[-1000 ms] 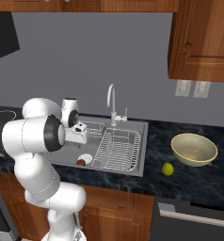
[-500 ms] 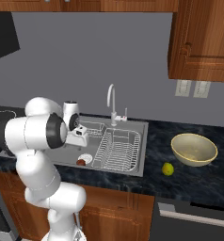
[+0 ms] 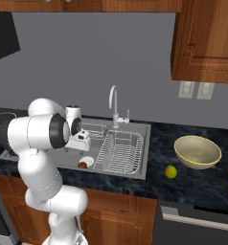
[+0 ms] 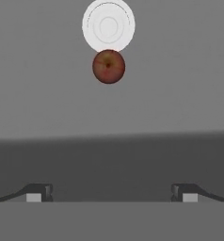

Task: Remove the apple and pear from the sink. Then move the bowl and cup from the counter to the sink for washing.

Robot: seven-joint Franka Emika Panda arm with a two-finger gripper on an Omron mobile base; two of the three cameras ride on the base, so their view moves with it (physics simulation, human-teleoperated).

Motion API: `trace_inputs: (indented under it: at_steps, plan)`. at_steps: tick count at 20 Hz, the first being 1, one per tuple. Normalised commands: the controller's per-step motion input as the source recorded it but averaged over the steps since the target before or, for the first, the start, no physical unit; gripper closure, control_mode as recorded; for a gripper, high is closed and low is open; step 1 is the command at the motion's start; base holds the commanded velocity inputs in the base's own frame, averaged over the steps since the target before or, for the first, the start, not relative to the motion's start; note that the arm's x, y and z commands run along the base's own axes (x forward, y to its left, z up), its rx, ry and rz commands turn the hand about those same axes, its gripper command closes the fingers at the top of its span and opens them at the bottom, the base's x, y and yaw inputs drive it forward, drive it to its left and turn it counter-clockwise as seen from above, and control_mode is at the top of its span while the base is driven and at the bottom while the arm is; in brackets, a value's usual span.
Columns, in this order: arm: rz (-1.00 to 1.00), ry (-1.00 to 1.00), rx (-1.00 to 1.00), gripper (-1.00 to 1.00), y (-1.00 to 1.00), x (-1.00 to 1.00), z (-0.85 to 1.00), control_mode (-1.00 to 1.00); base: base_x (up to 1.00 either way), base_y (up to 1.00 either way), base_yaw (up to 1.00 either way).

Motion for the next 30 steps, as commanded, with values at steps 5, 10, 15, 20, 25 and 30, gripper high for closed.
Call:
trace_inputs:
  at_steps: [5, 10, 15, 20, 25, 30]
  plan:
    - [0.0, 0.0, 0.0, -1.0, -0.01, 0.0, -0.15, -1.0, 0.0, 0.0, 0.0]
    - [0.0, 0.0, 0.0, -1.0, -0.02, 0.02, -0.13, -1.0, 0.0, 0.0, 0.0]
    - [-0.01, 0.0, 0.0, -1.0, -0.02, 0.01, -0.16, -1.0, 0.0, 0.0, 0.0]
    - [0.0, 0.0, 0.0, -1.0, -0.04, 0.01, -0.15, -1.0, 0.0, 0.0, 0.0]
    - [0.0, 0.0, 0.0, -1.0, -0.01, 0.0, -0.14, -1.0, 0.0, 0.0, 0.0]
    - [0.0, 0.0, 0.0, -1.0, -0.01, 0.0, -0.15, -1.0, 0.0, 0.0, 0.0]
